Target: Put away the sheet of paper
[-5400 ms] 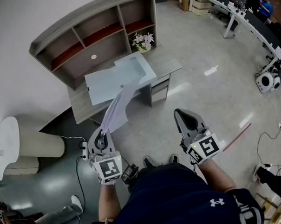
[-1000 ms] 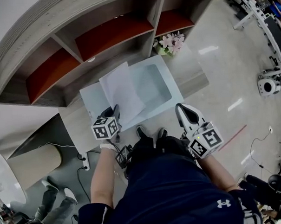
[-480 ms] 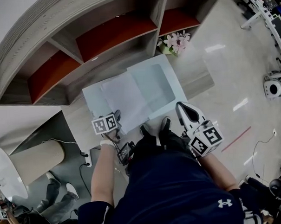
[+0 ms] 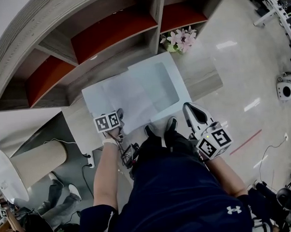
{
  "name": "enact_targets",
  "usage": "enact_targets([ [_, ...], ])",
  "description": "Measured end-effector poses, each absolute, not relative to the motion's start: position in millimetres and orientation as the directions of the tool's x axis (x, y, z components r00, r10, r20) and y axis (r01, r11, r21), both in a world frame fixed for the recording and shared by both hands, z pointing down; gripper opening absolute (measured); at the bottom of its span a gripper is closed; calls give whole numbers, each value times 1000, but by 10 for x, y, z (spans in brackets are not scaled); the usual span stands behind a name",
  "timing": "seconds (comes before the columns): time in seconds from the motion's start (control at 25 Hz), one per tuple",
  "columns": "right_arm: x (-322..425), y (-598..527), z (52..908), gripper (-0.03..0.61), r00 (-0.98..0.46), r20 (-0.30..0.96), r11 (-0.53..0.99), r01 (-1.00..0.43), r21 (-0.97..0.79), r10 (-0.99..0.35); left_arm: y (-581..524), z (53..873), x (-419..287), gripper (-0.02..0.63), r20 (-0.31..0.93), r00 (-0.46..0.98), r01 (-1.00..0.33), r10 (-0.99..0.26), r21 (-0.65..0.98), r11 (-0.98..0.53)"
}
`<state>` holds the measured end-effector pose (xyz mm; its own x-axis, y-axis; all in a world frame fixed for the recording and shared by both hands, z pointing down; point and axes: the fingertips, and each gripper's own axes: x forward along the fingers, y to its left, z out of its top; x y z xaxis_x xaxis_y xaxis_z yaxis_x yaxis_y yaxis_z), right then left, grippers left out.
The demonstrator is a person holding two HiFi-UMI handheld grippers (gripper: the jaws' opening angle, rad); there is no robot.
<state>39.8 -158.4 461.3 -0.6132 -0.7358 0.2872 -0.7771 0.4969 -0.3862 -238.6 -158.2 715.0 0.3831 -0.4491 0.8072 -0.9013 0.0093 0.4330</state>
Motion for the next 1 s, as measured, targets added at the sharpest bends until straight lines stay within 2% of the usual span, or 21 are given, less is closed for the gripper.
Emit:
enact_targets([
  [0.48, 765, -1656, 4696, 5, -583, 297, 447, -792, -417, -756, -1882, 7293, -1801, 15, 811, 438, -887, -389, 461, -36],
  [1.0, 965, -1719, 4753, 5, -572, 306, 416, -792, -447, -761, -2119, 7383, -1181, 15, 730, 565, -779, -385, 625, 42],
])
